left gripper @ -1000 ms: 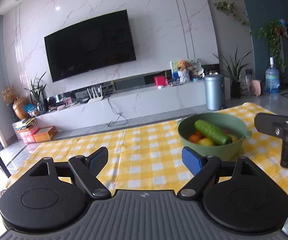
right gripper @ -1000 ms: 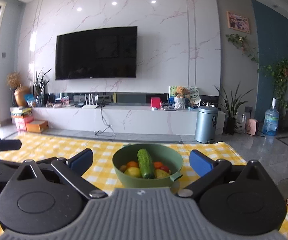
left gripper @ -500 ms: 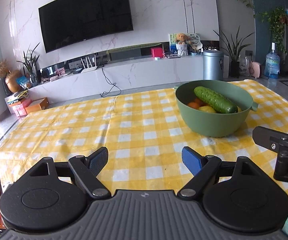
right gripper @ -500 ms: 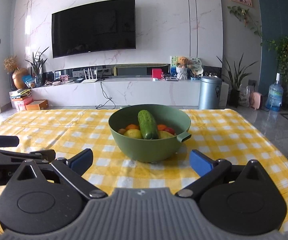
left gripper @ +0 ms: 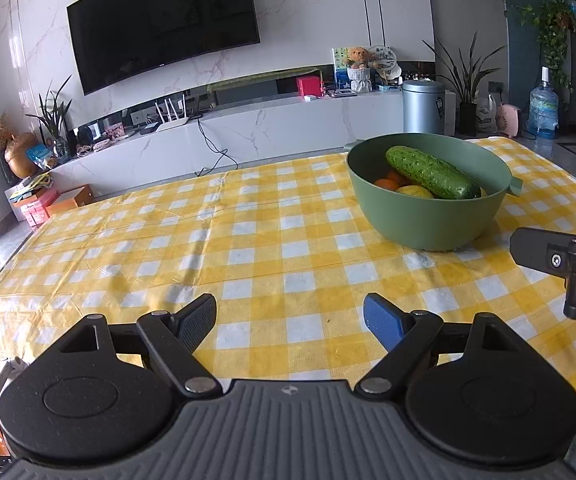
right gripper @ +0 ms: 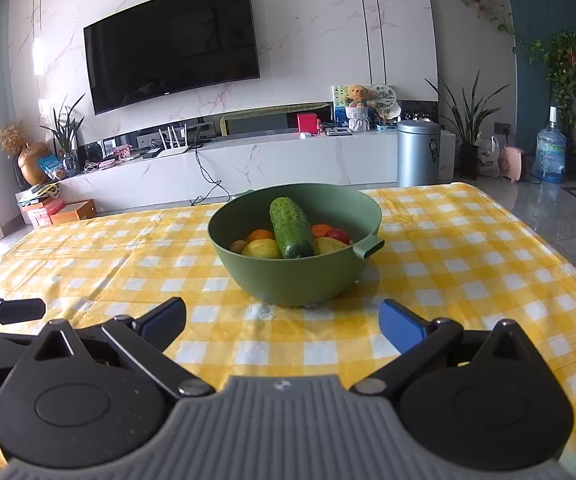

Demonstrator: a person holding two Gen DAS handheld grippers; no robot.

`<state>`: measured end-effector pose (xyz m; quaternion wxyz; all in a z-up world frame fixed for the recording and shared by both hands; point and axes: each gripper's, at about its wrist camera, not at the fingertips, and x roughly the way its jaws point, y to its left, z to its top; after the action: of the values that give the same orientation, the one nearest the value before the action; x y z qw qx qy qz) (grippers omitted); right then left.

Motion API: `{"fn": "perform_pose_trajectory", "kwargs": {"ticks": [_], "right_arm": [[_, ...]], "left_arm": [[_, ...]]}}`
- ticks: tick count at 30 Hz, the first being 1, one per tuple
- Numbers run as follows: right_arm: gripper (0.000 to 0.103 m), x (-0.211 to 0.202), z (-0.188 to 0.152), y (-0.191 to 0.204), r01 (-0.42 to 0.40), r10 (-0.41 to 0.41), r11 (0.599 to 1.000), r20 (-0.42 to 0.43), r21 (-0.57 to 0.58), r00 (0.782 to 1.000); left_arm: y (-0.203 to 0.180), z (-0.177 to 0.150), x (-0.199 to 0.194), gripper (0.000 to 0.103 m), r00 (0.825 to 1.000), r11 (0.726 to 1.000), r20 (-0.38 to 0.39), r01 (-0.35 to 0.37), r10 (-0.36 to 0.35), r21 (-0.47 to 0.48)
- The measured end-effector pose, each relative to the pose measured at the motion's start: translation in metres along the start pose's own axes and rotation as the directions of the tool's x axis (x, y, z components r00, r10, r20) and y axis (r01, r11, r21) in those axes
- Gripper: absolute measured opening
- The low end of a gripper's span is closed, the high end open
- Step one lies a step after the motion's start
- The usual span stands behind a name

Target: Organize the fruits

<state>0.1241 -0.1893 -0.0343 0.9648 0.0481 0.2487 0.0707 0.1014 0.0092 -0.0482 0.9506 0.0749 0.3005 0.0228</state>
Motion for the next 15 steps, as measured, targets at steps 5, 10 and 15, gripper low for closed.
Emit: {"fn": "perform_pose_trajectory", "kwargs": {"ticks": [5, 10, 15], "right_arm": [[0.099, -0.0005, -0.0001, -0.0002, 0.000, 0.000, 1.000, 0.004, -0.006, 1.000], [0.099, -0.0005, -0.0004, -0.0005, 0.000, 0.000, 1.000, 0.006, -0.010, 1.000], [0.099, -0.0004, -0.0005, -0.0004, 0.000, 0.000, 1.000, 0.006, -0.011, 1.000]], "left_arm": [[0.0003, 0.0005, -0.0001, 0.098, 1.000, 1.000, -0.001, -0.002, 0.002, -0.005], [0.0005, 0.0005, -0.0001, 0.098, 1.000, 1.000, -0.002, -0.001, 0.001, -0.005], [0.0006, 0.0006, -0.0003, 0.098, 1.000, 1.000, -0.002, 0.000, 0.000, -0.006]]}}
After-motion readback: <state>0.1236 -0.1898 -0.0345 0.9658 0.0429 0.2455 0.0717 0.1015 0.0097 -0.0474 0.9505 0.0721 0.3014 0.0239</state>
